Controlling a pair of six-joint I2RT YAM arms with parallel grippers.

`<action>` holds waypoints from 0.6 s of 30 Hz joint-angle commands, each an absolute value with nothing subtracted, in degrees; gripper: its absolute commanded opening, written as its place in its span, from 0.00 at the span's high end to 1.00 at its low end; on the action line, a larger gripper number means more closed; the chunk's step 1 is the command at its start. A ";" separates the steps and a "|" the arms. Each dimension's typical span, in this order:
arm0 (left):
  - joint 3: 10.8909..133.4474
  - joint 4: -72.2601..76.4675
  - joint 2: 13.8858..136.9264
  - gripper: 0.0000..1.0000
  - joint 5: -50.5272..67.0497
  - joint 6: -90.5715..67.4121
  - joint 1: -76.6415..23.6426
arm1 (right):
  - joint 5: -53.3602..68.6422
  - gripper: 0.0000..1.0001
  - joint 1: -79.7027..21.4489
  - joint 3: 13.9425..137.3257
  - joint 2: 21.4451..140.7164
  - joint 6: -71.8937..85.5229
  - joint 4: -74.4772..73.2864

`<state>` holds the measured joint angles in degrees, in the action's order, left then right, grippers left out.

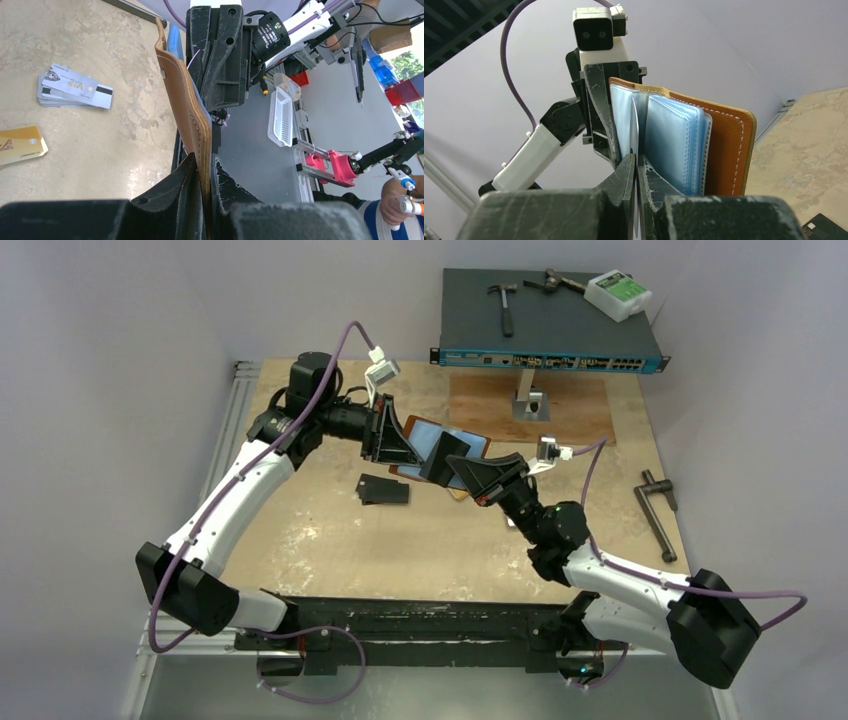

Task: Put the credit cards into the card holder
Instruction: Insert the credit card into the card holder.

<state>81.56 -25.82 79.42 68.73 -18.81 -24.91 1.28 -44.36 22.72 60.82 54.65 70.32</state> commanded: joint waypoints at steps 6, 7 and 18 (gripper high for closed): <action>85.32 -26.02 76.46 0.87 71.52 -16.01 -26.10 | 1.85 1.00 -44.74 22.90 61.09 53.92 66.82; 85.33 -25.99 76.39 0.88 71.40 -15.99 -26.10 | 1.85 1.00 -44.79 22.86 61.08 53.99 66.80; 85.87 -23.72 76.32 0.87 72.56 -17.88 -26.10 | 2.96 1.00 -44.75 23.17 62.76 54.34 67.32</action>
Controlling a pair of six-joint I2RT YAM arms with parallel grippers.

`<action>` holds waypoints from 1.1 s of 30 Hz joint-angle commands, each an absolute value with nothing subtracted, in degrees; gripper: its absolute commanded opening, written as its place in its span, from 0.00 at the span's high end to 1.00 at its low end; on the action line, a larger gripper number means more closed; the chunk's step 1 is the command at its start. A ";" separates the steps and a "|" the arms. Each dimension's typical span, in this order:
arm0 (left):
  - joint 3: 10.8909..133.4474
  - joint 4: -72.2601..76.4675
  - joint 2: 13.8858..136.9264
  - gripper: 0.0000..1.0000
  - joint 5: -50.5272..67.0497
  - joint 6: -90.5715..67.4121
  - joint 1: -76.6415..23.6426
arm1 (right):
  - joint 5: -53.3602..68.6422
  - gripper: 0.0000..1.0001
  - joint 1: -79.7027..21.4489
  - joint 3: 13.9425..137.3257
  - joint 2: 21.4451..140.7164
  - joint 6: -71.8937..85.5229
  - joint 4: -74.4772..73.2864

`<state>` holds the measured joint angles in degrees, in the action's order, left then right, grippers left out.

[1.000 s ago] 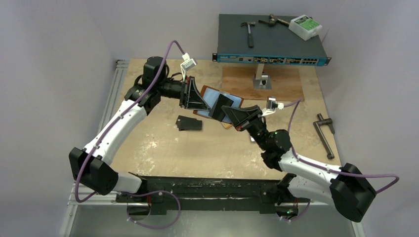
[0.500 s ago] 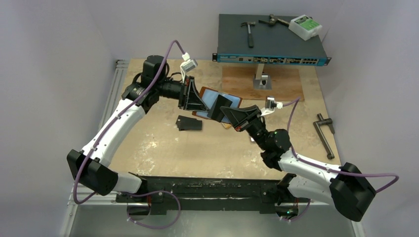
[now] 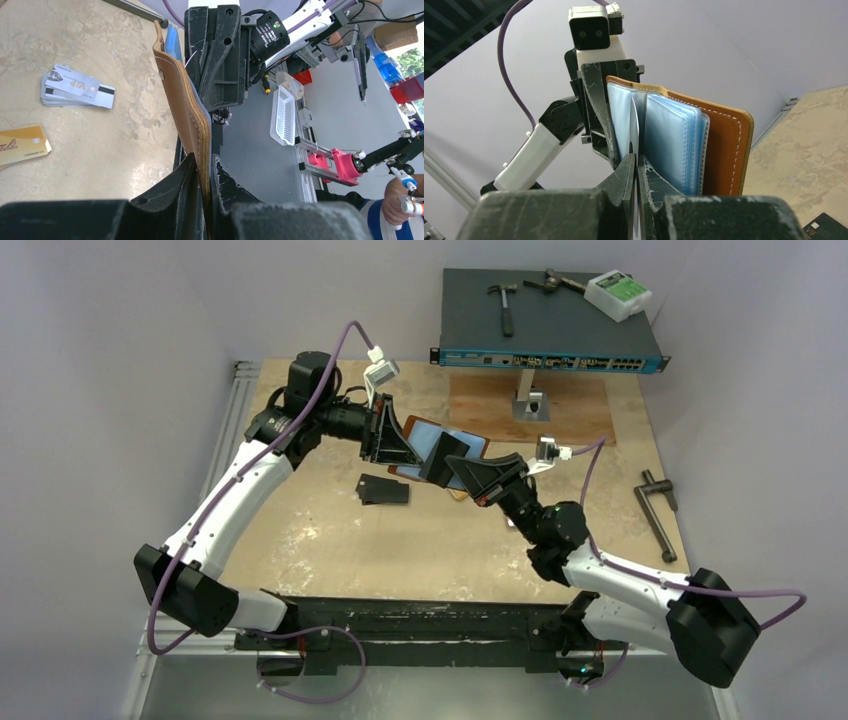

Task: Put the credit cards into the card holder
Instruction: Insert the credit card into the card holder.

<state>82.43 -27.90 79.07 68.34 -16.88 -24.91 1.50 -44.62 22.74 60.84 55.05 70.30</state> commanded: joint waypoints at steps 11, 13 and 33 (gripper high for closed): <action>85.83 -24.74 76.36 0.86 72.69 -16.94 -26.14 | 3.43 1.00 -44.82 23.30 63.87 54.46 68.44; 85.86 -25.51 76.33 0.86 72.77 -15.95 -26.19 | 4.22 1.00 -44.79 23.67 64.19 54.41 69.01; 85.69 -29.87 76.61 0.81 70.58 -14.08 -26.70 | 6.18 1.00 -44.90 26.22 65.03 52.65 67.85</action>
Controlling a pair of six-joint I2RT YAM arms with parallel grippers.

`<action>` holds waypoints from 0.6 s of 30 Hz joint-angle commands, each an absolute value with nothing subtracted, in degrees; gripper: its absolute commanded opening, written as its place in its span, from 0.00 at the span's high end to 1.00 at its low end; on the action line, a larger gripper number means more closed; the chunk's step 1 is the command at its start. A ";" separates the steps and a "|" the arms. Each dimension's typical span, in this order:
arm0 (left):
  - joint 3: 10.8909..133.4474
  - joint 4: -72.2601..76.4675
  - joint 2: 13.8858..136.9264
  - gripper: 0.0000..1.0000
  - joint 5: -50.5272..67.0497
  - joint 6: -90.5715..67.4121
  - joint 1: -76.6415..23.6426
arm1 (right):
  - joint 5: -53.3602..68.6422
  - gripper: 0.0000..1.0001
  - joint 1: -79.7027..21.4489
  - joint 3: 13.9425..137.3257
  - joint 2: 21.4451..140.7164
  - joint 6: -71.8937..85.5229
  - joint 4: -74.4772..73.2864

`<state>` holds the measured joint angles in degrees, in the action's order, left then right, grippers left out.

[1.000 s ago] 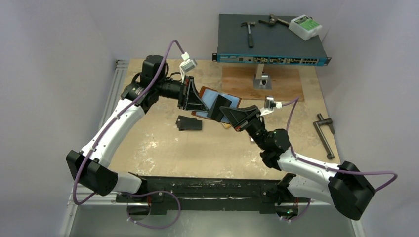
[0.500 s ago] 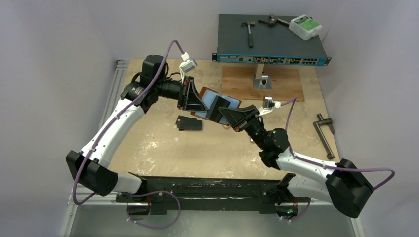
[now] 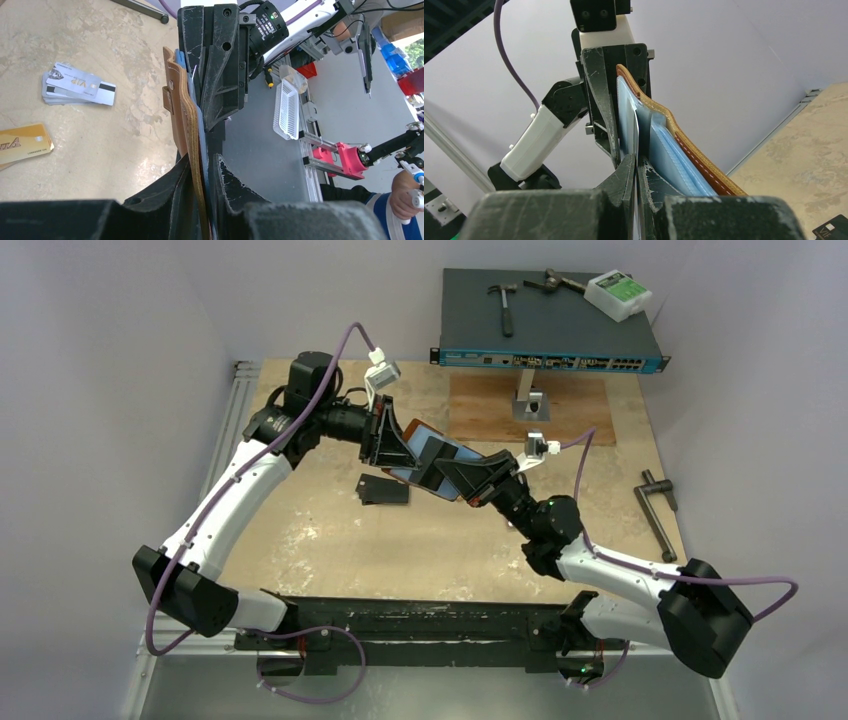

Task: Put the credit cards into the card holder
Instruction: Insert the credit card into the card holder.

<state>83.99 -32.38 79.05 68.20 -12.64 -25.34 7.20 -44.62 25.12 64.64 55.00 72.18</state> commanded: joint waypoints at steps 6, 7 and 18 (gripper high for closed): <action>81.09 -21.07 75.83 0.81 69.86 -23.33 -26.76 | 0.81 1.00 -45.11 25.95 63.54 52.60 66.23; 80.52 -19.57 75.71 0.81 69.80 -24.88 -26.72 | 0.06 1.00 -45.25 25.86 63.40 52.69 66.25; 76.73 -10.46 74.73 0.80 69.53 -33.22 -26.81 | -3.33 1.00 -47.48 28.45 65.77 52.21 67.72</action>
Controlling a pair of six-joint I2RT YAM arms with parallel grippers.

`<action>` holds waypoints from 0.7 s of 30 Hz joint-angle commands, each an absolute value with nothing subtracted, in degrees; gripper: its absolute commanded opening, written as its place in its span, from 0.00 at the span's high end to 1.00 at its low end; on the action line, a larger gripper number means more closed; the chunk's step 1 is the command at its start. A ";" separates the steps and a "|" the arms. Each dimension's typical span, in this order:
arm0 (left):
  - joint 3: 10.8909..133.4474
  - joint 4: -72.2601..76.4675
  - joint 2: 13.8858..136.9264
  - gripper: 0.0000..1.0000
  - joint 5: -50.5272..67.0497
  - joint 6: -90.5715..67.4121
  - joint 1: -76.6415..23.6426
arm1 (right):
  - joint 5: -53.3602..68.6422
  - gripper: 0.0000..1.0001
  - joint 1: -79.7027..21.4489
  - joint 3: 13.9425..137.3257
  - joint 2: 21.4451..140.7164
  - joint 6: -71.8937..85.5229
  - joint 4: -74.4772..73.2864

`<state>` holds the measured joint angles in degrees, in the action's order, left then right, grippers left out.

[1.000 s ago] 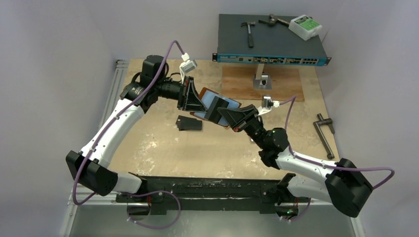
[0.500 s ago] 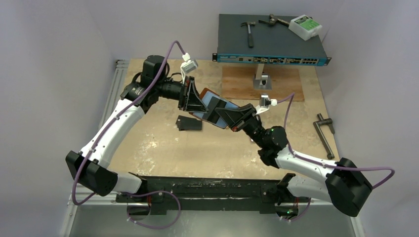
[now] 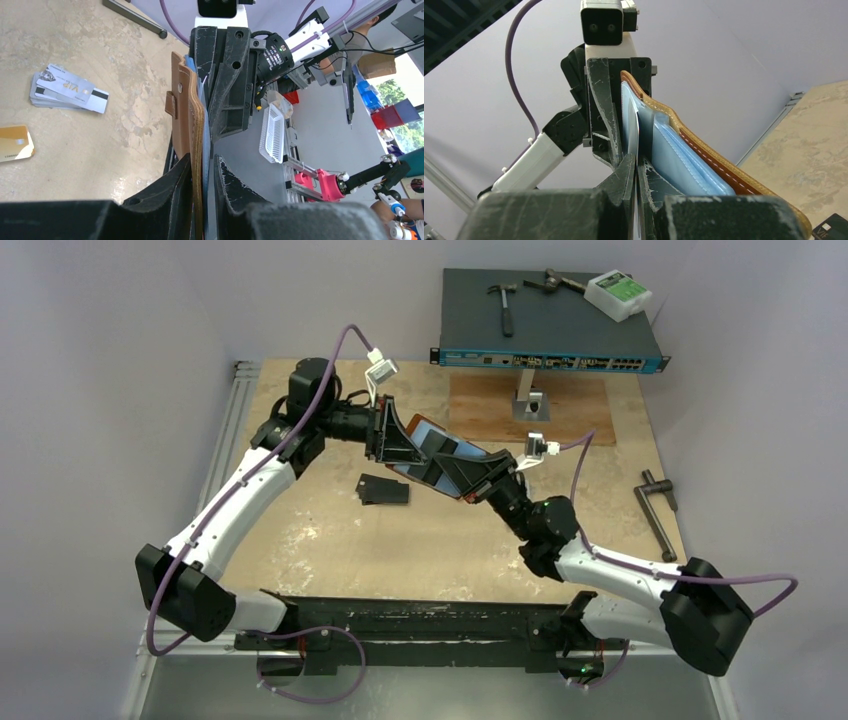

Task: Put the credit cards into the card holder
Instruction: Insert the credit card into the card holder.

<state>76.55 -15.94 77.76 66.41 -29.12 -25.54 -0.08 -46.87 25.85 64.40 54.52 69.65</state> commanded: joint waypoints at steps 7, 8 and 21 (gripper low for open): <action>76.56 -10.46 74.49 0.84 69.43 -33.23 -26.65 | -3.16 1.00 -47.94 28.37 65.10 52.03 66.00; 76.55 -10.48 74.46 0.86 69.43 -33.21 -26.47 | -3.16 0.99 -47.98 28.35 64.67 52.08 64.79; 74.25 -14.16 74.62 1.00 64.78 -33.30 -23.79 | -4.88 0.45 -47.77 31.10 58.64 51.41 42.74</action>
